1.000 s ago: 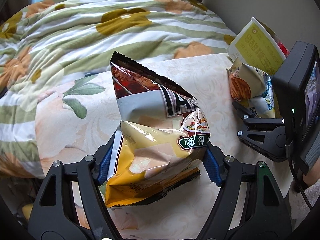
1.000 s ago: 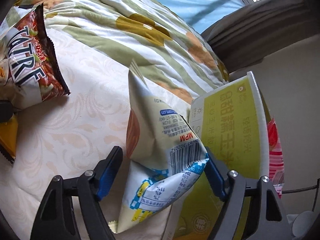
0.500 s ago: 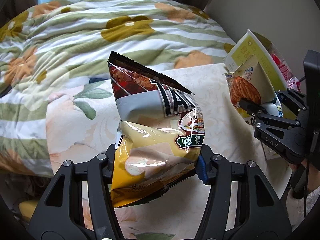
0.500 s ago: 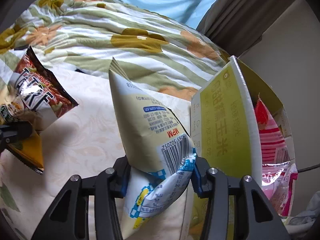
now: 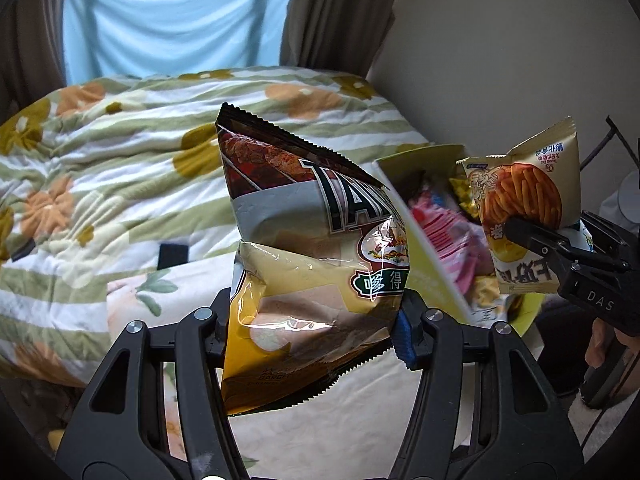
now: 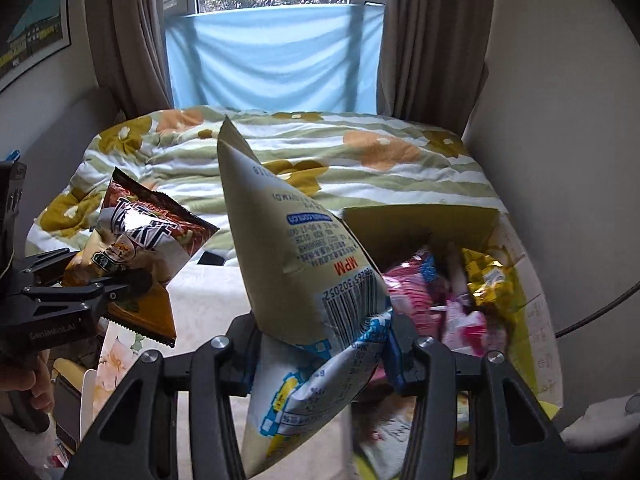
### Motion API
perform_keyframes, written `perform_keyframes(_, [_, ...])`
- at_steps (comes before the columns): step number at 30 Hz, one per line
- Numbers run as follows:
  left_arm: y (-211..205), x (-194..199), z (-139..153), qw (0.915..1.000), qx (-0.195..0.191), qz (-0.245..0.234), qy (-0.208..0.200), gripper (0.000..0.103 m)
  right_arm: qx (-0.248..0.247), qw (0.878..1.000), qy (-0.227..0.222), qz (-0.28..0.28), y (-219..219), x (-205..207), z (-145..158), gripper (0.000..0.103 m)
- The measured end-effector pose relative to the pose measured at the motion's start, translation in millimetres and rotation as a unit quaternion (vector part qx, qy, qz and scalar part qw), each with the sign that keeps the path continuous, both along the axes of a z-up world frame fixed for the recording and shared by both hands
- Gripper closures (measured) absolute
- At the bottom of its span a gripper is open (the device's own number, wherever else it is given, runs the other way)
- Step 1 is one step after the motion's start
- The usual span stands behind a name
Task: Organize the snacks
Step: 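Carry both bags over the yellow box and open both tools to drop them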
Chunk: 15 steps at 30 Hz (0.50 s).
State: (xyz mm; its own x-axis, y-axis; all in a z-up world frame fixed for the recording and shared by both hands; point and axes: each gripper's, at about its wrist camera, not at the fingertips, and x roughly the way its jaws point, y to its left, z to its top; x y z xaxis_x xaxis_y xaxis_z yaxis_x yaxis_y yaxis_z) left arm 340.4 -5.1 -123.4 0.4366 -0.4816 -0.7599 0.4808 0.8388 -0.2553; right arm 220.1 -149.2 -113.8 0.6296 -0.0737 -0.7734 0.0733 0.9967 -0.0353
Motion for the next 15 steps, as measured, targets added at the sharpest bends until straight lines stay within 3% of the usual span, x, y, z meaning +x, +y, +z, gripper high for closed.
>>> perform_keyframes(6, [-92,0,23,0.9992,-0.019,-0.034,-0.002,0.049,-0.013,0.999,-0.023,-0.037,-74,-26,27,0.059])
perform_keyframes(15, [-223,9,15,0.9983,0.005,-0.058,0.002,0.048,-0.014,0.998,-0.01,-0.053,-159,-46,21,0.059])
